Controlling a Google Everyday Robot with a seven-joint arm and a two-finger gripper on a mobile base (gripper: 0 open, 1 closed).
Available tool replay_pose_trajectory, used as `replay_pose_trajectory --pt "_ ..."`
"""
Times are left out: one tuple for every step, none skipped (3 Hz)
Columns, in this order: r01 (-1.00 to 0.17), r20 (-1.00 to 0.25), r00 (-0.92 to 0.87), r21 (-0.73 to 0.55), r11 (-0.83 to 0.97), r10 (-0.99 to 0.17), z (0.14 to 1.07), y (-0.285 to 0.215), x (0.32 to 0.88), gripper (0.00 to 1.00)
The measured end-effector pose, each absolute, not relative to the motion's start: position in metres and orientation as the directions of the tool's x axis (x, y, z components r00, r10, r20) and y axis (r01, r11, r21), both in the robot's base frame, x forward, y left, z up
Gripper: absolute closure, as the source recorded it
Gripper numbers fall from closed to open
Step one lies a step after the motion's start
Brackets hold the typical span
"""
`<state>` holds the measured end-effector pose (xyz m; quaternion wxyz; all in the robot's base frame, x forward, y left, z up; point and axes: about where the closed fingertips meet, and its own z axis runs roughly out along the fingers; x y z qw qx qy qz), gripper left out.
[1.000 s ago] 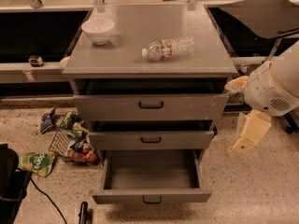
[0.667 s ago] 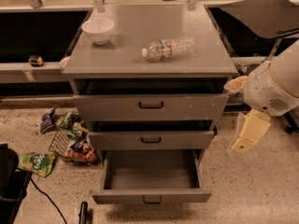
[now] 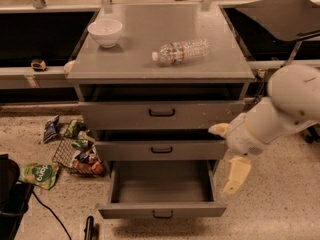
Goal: Close bottom drawer
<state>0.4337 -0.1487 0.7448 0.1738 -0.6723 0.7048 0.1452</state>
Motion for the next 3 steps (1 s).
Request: replay_pose_trajectory --pt "-1.000 -0.480 0.016 -0.017 -0.008 -0.877 0.679 -0.123 0.427 0.00" --pt "-1.000 -0.480 0.016 -0.017 -0.009 -0.877 0.679 -0.123 0.427 0.00" --pt "-1.000 -0.484 0.018 -0.009 -0.016 -0.875 0.658 -0.126 0.429 0.00"
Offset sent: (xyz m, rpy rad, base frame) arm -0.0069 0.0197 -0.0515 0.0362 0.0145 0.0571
